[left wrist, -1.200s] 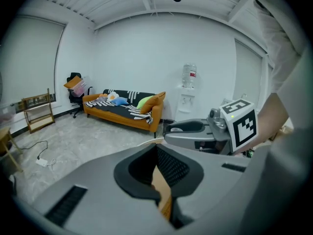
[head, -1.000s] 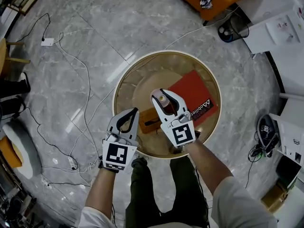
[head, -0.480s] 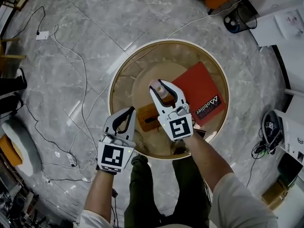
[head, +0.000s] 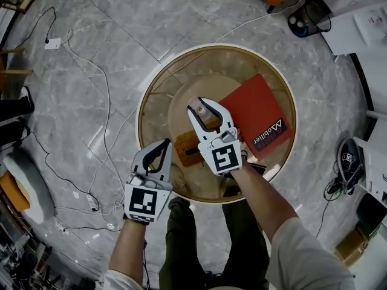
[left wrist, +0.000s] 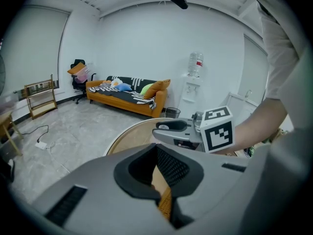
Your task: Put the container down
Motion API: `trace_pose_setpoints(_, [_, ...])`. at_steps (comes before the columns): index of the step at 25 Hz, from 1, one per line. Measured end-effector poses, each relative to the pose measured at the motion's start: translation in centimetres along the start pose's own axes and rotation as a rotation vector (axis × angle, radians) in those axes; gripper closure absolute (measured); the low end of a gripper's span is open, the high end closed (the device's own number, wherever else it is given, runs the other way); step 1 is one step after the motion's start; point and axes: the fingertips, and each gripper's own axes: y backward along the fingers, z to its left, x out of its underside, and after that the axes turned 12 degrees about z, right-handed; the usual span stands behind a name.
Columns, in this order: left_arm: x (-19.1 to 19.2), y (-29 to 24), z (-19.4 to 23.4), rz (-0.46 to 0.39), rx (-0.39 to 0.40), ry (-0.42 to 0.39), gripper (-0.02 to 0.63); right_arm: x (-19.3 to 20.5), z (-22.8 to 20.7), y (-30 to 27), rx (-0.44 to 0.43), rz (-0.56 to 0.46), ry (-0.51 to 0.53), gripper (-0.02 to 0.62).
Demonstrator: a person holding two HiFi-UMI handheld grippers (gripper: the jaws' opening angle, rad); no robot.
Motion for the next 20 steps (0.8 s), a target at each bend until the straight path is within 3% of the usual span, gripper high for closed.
trace_pose_setpoints(5, [0.5, -0.1, -0.4, -0.005, 0.002, -0.015, 0.598, 0.9, 0.2, -0.6, 0.0, 0.001, 0.009, 0.448])
trace_pose_setpoints(16, [2.9, -0.3, -0.7, 0.061, -0.005, 0.039, 0.598, 2.0, 0.5, -1.0, -0.004, -0.027, 0.018, 0.446])
trace_pose_setpoints(20, [2.9, -0.4, -1.0, 0.042, -0.002, 0.022, 0.598, 2.2, 0.6, -0.9, -0.005, -0.032, 0.019, 0.445])
